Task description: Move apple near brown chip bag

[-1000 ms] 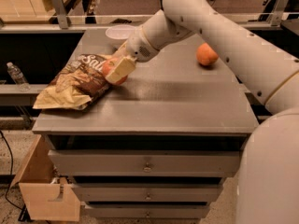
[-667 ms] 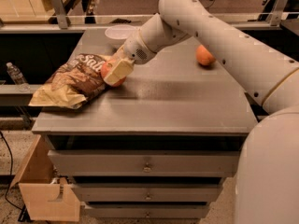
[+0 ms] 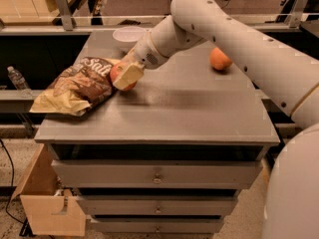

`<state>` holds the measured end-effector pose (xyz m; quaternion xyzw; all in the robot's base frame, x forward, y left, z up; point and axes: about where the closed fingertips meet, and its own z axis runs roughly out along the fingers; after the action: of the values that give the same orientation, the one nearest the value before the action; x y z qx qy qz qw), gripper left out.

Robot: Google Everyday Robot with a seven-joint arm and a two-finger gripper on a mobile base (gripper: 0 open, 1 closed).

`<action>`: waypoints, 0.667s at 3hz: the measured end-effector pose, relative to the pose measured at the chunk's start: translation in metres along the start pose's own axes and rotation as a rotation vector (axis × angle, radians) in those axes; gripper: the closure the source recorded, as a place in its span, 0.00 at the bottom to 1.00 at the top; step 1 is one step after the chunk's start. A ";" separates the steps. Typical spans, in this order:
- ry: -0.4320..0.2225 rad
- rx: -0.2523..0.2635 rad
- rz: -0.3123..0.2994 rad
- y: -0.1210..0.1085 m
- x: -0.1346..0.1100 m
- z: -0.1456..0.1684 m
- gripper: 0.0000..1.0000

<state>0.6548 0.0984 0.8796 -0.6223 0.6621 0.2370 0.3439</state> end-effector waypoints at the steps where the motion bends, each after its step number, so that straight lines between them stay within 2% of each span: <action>1: 0.000 -0.002 -0.001 0.001 0.000 0.002 0.84; 2: 0.000 -0.007 -0.001 0.002 -0.001 0.005 0.61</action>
Offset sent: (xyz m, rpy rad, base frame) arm -0.0004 0.0020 -0.0011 -0.0001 0.0009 0.0024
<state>0.6539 0.1025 0.8769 -0.6240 0.6608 0.2390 0.3417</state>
